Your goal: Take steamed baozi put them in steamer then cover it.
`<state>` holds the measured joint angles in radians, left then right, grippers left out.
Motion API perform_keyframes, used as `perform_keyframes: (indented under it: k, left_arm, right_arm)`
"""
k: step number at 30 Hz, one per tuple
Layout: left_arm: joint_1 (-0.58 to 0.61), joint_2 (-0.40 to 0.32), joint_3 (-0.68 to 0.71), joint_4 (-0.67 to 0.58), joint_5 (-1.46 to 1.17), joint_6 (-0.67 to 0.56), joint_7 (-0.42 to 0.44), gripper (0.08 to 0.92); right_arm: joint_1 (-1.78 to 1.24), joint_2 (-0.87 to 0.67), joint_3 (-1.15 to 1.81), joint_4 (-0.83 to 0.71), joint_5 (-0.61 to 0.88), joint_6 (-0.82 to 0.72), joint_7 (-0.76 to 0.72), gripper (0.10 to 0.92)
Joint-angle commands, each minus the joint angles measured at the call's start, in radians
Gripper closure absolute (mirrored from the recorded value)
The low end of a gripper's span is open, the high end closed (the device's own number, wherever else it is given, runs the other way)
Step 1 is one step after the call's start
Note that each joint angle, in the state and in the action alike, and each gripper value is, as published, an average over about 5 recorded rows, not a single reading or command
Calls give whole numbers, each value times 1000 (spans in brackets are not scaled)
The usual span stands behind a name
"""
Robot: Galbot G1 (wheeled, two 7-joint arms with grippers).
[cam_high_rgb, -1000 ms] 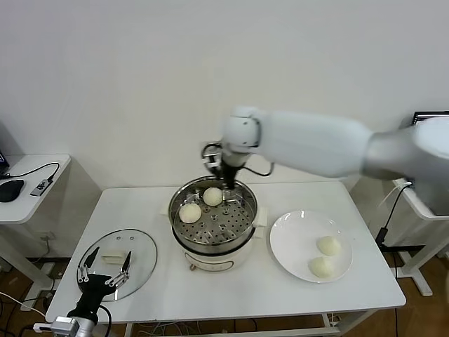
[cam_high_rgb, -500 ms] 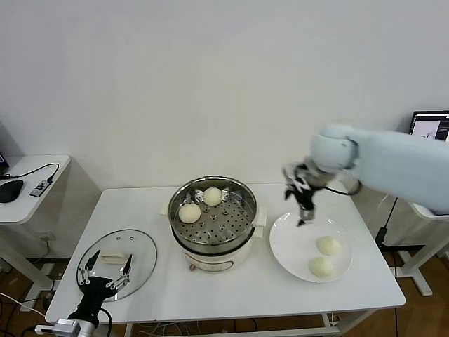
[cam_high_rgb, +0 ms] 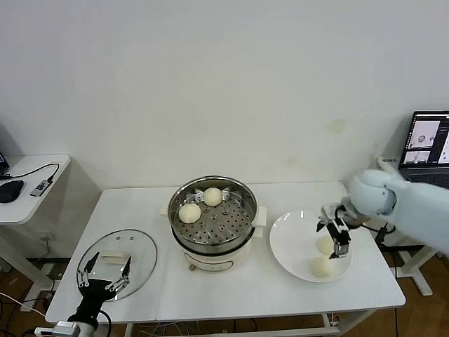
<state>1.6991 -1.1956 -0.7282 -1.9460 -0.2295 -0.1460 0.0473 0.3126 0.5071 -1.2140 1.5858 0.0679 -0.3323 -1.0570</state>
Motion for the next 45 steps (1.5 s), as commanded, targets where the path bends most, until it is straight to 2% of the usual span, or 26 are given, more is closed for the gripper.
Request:
perform_keyframes:
  k: [1,18,36,45]
  left_arm:
    - [1,-1,-2,0,0,0,0,177]
    - [2,0,-17,7,1,-2,0,177]
    - [1,-1,-21,7,-1,-4,0,177]
    - [1,1,-23,2,-2,-4,0,177]
  right_arm:
    - [-234,-22,160,-61,-83,24,8,203]
    - [-329,75,236,-170,-101,31,26,215]
    - [-313,98,242,-185,-74,7,4,402]
    - [-133,72,184,-156,-2,4,-17,423]
